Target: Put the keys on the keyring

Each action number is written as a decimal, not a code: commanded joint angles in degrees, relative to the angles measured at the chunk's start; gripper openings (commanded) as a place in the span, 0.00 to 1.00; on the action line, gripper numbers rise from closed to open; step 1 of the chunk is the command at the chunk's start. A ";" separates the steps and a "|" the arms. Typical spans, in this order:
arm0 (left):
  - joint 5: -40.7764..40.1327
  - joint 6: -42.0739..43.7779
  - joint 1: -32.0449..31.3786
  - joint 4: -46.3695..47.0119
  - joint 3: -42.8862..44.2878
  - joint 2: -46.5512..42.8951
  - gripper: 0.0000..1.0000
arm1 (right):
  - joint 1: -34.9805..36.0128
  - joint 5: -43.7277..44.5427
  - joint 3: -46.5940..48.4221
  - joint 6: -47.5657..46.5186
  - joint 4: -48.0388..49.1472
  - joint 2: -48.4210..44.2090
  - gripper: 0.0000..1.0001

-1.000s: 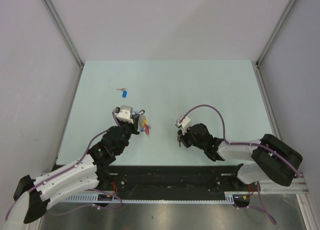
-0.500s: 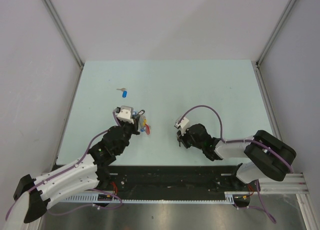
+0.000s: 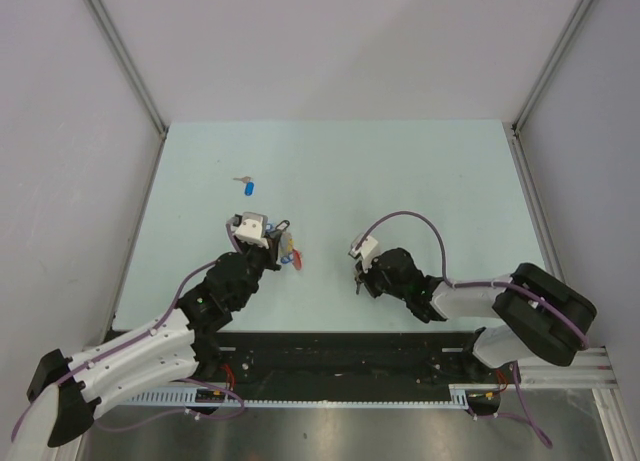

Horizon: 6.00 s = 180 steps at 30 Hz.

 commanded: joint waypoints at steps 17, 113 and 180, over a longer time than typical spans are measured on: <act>18.57 9.89 0.32 25.14 -6.73 3.06 0.00 | -3.36 -22.58 20.87 -3.90 -27.07 -16.16 0.00; 39.93 12.09 1.29 63.38 -13.06 30.57 0.00 | -17.43 -19.29 28.18 5.24 -46.84 -13.26 0.00; 38.18 12.18 2.43 59.87 -15.70 23.45 0.00 | -14.18 -44.74 14.91 -1.62 -8.29 -5.90 0.35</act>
